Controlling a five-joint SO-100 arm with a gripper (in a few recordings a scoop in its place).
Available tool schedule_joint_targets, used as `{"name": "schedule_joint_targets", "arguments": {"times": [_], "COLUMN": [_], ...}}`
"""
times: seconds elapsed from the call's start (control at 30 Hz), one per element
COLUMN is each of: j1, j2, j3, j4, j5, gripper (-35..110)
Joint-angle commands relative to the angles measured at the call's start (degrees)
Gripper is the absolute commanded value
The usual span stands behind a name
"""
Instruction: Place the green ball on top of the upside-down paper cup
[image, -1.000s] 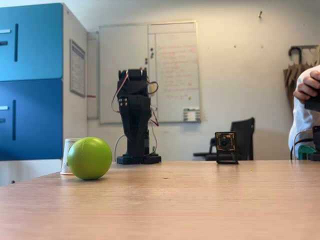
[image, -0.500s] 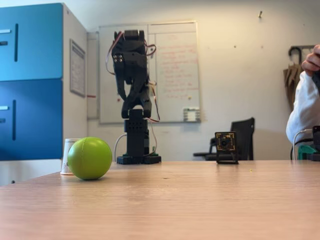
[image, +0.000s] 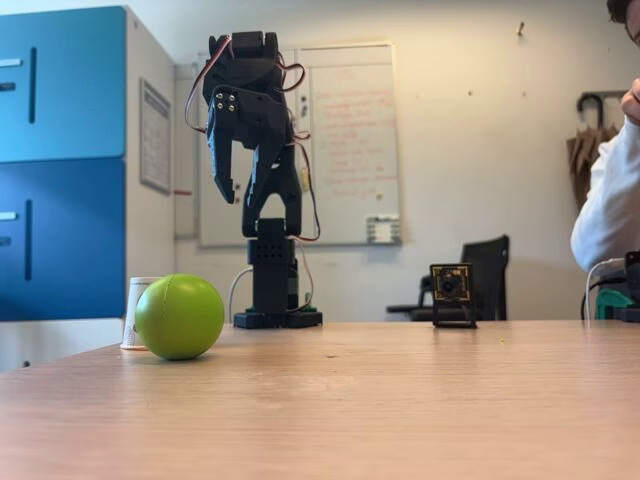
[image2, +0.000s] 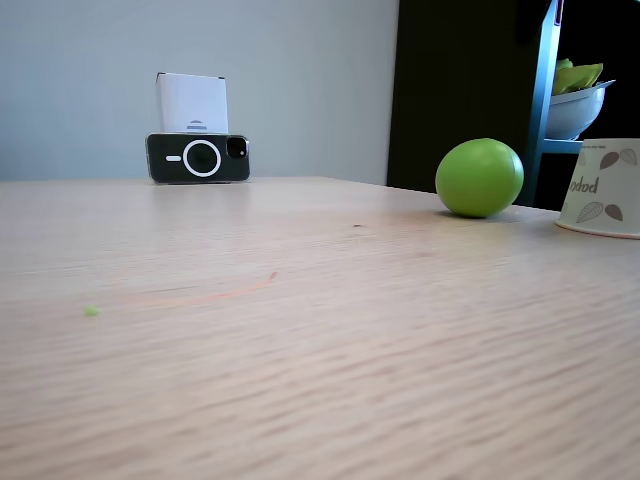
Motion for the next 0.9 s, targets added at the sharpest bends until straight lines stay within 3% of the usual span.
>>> {"name": "schedule_joint_targets", "arguments": {"times": [0.0,0.17,0.57,0.87], "j1": [0.8,1.5,-0.6,-4.1], "j2": [-0.7,-2.5,-6.8,-15.7], "j3": [-2.3,-2.1,-2.8,-4.8], "j4": [-0.6,0.3,-2.4,-3.9], "j5": [-5.0,-7.7,-7.4,-6.9], "gripper": [10,14,39,41]}}
